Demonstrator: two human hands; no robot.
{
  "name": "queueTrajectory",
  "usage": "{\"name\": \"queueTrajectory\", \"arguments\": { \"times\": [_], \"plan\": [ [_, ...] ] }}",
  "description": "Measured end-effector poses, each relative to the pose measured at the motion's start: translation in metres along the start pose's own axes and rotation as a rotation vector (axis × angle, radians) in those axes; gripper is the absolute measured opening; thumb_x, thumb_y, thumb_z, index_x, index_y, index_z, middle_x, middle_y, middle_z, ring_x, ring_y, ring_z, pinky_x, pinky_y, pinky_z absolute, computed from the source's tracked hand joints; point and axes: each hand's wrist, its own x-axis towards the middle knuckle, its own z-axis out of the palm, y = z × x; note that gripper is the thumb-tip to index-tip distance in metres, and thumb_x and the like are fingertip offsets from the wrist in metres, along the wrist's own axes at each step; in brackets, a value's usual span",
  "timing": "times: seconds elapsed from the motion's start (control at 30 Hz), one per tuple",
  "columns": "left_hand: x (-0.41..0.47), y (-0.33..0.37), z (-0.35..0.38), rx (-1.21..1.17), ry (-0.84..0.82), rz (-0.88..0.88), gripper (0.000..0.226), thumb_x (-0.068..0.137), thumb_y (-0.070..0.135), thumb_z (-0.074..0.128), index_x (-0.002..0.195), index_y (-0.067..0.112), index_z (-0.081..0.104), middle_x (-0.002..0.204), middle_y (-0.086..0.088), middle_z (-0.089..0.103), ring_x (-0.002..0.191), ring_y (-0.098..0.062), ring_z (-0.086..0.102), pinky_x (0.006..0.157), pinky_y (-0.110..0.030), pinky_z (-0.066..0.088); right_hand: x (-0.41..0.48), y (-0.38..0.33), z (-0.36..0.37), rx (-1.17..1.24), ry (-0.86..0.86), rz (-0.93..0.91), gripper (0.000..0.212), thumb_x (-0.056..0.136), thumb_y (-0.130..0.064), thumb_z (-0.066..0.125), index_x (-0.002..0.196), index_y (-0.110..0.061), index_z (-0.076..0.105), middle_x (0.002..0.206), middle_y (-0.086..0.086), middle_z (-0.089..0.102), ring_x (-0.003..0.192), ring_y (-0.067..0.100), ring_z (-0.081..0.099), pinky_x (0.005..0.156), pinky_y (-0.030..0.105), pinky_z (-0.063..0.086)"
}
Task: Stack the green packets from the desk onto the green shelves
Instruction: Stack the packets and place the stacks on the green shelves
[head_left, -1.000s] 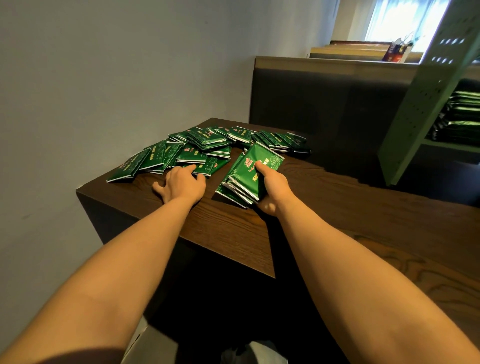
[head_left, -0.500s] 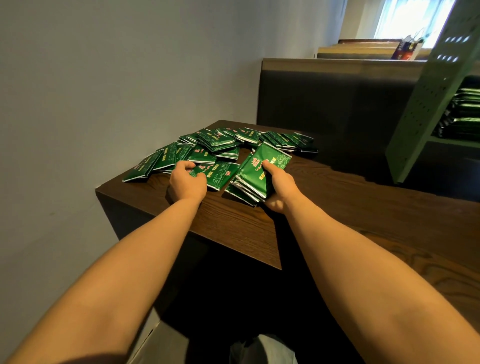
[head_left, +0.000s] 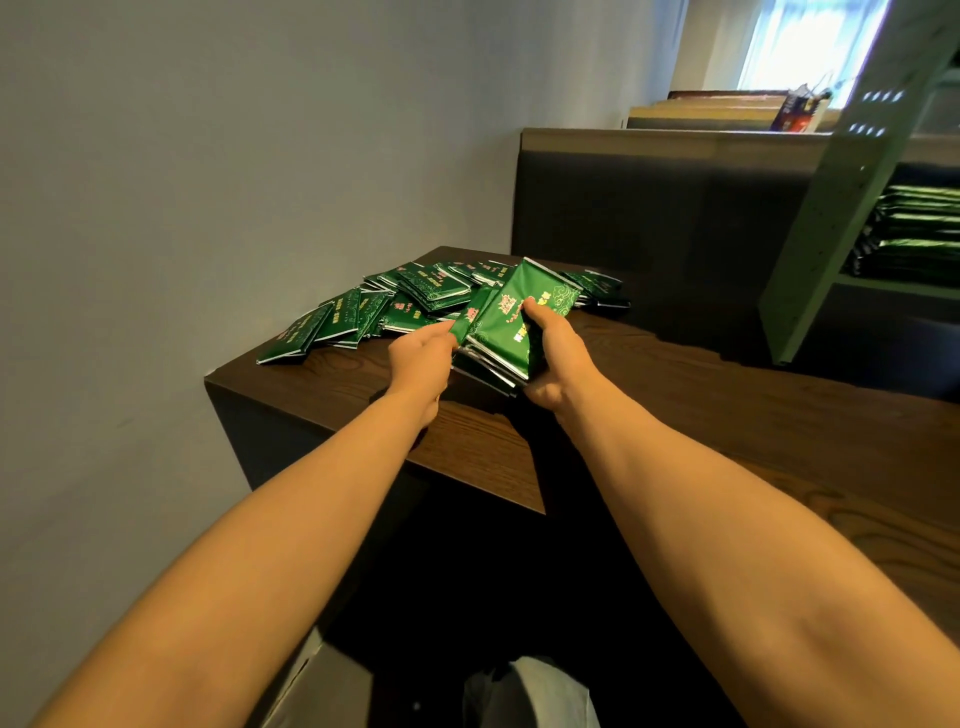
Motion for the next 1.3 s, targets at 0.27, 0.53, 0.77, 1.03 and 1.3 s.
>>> {"name": "queueTrajectory", "arguments": {
  "times": [0.27,0.53,0.77,1.03,1.3],
  "plan": [
    [0.013,-0.016,0.0,0.495,0.013,0.318,0.033,0.097,0.007,0.045,0.119,0.017,0.067,0.108,-0.004,0.066,0.083,-0.022,0.06,0.069,-0.03,0.049,0.009,-0.003,-0.025,-0.186,0.107,-0.085,0.024,0.102,-0.028,0.063,0.121,-0.019,0.052,0.118,0.014,0.069,0.101,0.032,0.072,0.088,0.052,0.06],
    [0.035,-0.034,-0.006,1.097,0.171,0.102,0.048,0.101,0.041,0.04,0.148,0.033,0.037,0.159,-0.009,0.029,0.15,-0.03,0.013,0.117,-0.054,0.009,0.021,0.009,-0.035,-0.352,0.225,-0.182,0.031,0.097,-0.036,0.069,0.118,-0.018,0.055,0.122,0.011,0.068,0.112,0.031,0.068,0.105,0.052,0.052],
    [0.029,-0.032,-0.011,0.976,0.176,0.198,0.05,0.086,0.046,0.064,0.132,0.032,0.051,0.134,-0.004,0.05,0.125,-0.027,0.048,0.115,-0.051,0.019,0.014,0.0,-0.045,-0.214,0.145,-0.087,0.033,0.099,-0.028,0.069,0.122,-0.006,0.06,0.097,0.011,0.072,0.082,0.027,0.073,0.072,0.04,0.059],
    [0.012,-0.026,-0.012,0.533,0.207,0.402,0.039,0.086,0.003,0.065,0.122,0.018,0.059,0.133,-0.005,0.049,0.099,-0.014,0.052,0.078,-0.021,0.035,0.015,0.003,-0.041,-0.297,0.156,-0.077,0.08,0.077,-0.048,0.077,0.14,-0.008,0.049,0.123,0.014,0.067,0.101,0.031,0.07,0.084,0.045,0.056],
    [-0.013,-0.013,0.013,0.403,0.155,0.599,0.045,0.083,-0.003,0.064,0.122,0.015,0.053,0.117,0.001,0.05,0.1,-0.008,0.049,0.077,-0.001,0.039,0.0,0.002,-0.02,-0.54,0.166,-0.137,0.081,0.105,-0.044,0.054,0.161,-0.008,0.008,0.157,0.016,0.037,0.141,0.036,0.042,0.113,0.043,0.038]
  ]
}}
